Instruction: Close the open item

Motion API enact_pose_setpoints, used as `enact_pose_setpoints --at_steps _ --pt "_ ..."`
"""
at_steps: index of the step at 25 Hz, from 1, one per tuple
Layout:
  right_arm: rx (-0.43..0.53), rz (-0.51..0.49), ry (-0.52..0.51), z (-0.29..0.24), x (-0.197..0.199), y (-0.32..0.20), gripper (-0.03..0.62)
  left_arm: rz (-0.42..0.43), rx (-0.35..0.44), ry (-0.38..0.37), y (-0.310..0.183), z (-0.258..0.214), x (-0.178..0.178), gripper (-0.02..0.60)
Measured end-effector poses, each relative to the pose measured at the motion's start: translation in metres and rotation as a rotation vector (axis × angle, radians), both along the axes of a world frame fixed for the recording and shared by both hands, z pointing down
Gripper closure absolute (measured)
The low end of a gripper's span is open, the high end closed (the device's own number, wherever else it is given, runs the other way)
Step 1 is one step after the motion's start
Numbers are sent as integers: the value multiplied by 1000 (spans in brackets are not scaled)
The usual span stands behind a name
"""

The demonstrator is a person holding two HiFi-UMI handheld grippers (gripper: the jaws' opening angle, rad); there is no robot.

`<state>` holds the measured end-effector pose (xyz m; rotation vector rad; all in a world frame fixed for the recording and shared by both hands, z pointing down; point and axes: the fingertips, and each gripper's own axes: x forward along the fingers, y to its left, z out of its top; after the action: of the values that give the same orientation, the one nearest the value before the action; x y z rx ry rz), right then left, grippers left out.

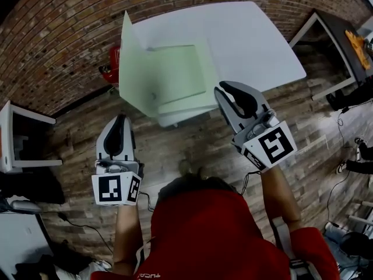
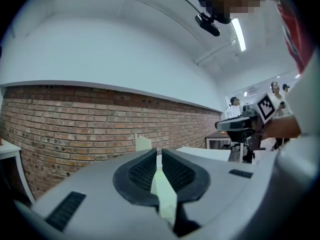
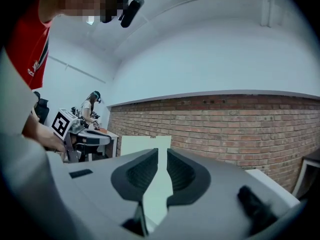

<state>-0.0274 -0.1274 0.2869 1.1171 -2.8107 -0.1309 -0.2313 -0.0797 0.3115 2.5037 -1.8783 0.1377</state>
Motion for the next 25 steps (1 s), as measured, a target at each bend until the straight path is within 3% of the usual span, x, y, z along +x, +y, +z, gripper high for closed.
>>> enact_pose_setpoints --at_steps 3,5,11,20,25 --pt "-28 13 15 10 -6 -5 545 34 -12 5 -6 7 -5 473" --pt "-53 19 25 17 -8 -8 473 58 -22 0 -11 12 -6 429" --pt "-178 17 85 52 -4 -15 361 104 -88 -7 -30 36 -4 319" --pt "-391 124 112 120 42 -43 339 40 -120 -8 -64 52 -2 299" --pt "-518 127 105 163 53 -58 339 41 -130 -29 -79 55 9 300"
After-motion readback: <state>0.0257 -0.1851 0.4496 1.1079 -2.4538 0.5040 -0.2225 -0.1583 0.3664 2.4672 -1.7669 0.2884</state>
